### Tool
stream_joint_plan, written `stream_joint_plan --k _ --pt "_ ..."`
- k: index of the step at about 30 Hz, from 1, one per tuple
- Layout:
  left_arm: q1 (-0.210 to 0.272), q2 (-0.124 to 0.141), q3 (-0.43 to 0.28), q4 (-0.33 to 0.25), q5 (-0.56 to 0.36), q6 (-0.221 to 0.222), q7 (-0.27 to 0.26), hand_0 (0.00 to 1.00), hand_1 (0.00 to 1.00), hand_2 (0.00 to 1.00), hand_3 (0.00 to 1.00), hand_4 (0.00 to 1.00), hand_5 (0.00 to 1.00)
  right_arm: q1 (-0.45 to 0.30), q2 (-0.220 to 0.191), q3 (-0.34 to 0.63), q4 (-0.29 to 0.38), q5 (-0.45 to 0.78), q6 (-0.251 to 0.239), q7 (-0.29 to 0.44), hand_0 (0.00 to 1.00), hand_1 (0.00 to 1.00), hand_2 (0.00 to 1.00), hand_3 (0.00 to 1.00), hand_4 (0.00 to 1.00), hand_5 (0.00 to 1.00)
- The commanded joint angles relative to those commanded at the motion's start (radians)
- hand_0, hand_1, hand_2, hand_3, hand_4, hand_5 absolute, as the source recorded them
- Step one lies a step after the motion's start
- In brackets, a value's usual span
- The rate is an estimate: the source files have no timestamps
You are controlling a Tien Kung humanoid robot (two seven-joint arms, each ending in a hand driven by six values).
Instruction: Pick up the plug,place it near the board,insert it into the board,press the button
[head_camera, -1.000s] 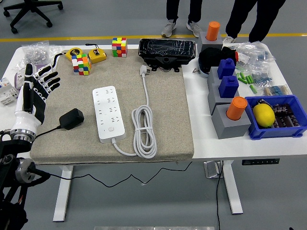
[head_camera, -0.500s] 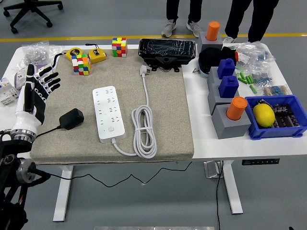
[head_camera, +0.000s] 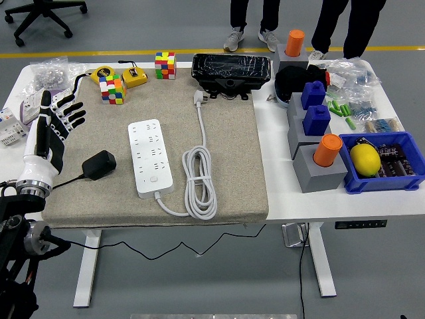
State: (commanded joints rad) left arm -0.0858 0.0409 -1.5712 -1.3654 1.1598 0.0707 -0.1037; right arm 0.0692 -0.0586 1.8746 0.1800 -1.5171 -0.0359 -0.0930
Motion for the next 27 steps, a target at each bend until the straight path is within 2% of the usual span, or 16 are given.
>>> stream_joint_plan --k 27 --pt "-0.001 0.000 0.002 -0.001 0.011 0.003 0.002 0.741 0.727 0.728 0.751 0.966 0.998 0.001 0.002 0.001 0.000 0.001 -0.001 -0.002 0.799 0.716 0.714 0.764 0.998 0.998"
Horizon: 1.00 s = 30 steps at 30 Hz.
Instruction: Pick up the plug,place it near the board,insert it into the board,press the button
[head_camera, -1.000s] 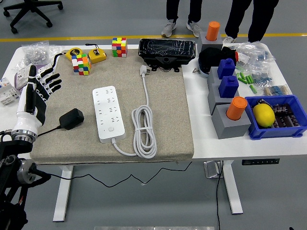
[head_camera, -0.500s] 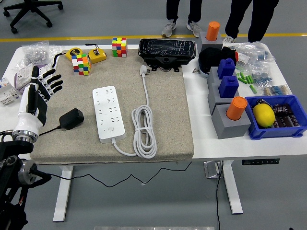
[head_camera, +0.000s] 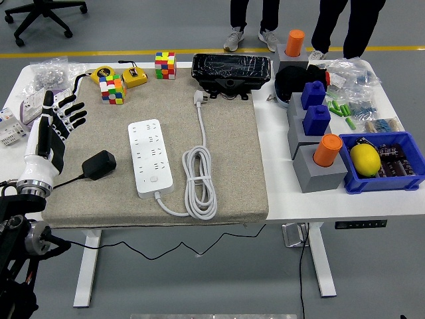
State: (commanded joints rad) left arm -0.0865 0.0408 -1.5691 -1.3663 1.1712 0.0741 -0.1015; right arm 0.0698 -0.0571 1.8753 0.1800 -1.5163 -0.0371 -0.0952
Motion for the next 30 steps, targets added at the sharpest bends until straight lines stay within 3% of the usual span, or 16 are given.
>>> stream_joint_plan --k 30 --pt "0.000 -0.003 -0.006 -0.005 0.014 0.008 0.000 0.741 0.726 0.727 0.742 0.961 0.998 0.002 0.001 -0.001 0.000 -0.001 0.000 0.000 0.801 0.716 0.713 0.764 0.998 0.998"
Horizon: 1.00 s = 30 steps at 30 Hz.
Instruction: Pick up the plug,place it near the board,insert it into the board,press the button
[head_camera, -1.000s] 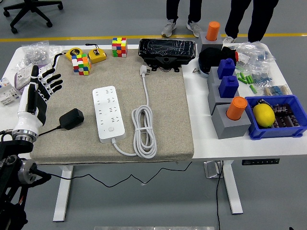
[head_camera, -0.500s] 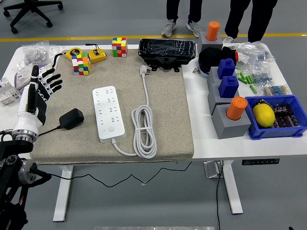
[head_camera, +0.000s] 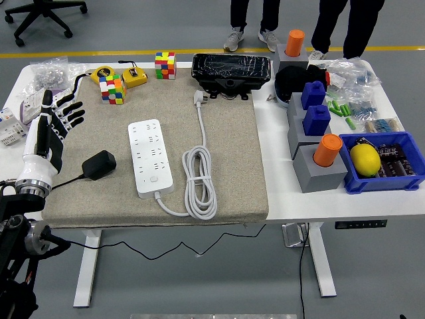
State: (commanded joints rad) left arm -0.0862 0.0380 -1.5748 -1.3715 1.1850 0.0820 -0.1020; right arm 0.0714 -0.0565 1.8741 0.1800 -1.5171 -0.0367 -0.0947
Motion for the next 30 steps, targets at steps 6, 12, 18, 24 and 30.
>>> stream_joint_plan --k 6,12,18,24,30 --pt "0.000 0.001 0.001 0.000 0.001 0.003 -0.003 0.741 0.726 0.727 0.743 0.959 0.998 0.000 0.000 0.001 0.000 0.001 -0.001 -0.001 0.801 0.716 0.713 0.763 0.998 0.998" --pt "0.000 0.002 0.004 -0.003 0.003 0.007 -0.007 0.739 0.726 0.727 0.742 0.950 0.998 0.000 -0.001 -0.001 0.000 0.002 -0.001 -0.001 0.800 0.717 0.713 0.763 0.998 0.998" --pt "0.002 0.003 0.006 -0.003 0.007 0.008 -0.012 0.739 0.724 0.727 0.741 0.946 0.993 0.000 0.000 -0.004 0.000 0.002 -0.001 -0.001 0.800 0.717 0.713 0.763 0.998 0.998" --pt "0.003 0.004 0.007 0.001 0.009 -0.001 -0.021 0.739 0.723 0.726 0.740 0.945 0.984 -0.001 -0.001 -0.007 0.000 0.003 -0.001 -0.003 0.801 0.716 0.713 0.762 0.998 0.998" --pt "0.006 0.005 0.013 0.000 0.022 -0.002 -0.026 0.738 0.723 0.725 0.740 0.948 0.975 -0.001 -0.001 -0.009 0.000 0.002 -0.001 -0.004 0.801 0.717 0.713 0.763 0.998 0.998"
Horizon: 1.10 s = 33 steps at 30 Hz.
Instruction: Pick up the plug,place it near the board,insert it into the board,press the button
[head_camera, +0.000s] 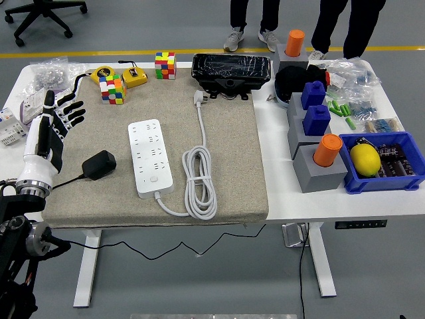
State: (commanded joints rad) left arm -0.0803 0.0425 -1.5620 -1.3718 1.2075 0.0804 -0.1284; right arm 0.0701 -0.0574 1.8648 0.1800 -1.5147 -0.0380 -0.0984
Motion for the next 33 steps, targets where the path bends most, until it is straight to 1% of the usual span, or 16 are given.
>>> stream_joint_plan --k 15,28,29,33 --pt "0.009 0.007 0.012 -0.003 0.016 0.006 -0.006 0.738 0.723 0.726 0.739 0.949 0.959 -0.003 0.003 -0.009 0.000 -0.001 0.000 -0.002 0.801 0.716 0.713 0.763 0.998 0.998" --pt "0.002 0.008 -0.003 -0.006 0.022 0.004 -0.012 0.737 0.722 0.725 0.739 0.958 0.950 0.002 0.002 -0.010 0.000 -0.002 0.000 -0.002 0.802 0.716 0.713 0.763 0.998 0.998" --pt "0.002 0.008 -0.004 -0.006 0.023 0.004 -0.013 0.736 0.723 0.725 0.739 0.968 0.928 0.003 0.002 -0.011 0.000 -0.002 0.000 -0.002 0.801 0.716 0.713 0.762 0.998 0.998" --pt "0.000 0.008 -0.006 -0.007 0.023 0.004 -0.015 0.736 0.723 0.725 0.739 0.968 0.928 0.006 0.002 -0.010 0.000 -0.001 0.000 -0.002 0.801 0.716 0.713 0.762 0.998 0.998"
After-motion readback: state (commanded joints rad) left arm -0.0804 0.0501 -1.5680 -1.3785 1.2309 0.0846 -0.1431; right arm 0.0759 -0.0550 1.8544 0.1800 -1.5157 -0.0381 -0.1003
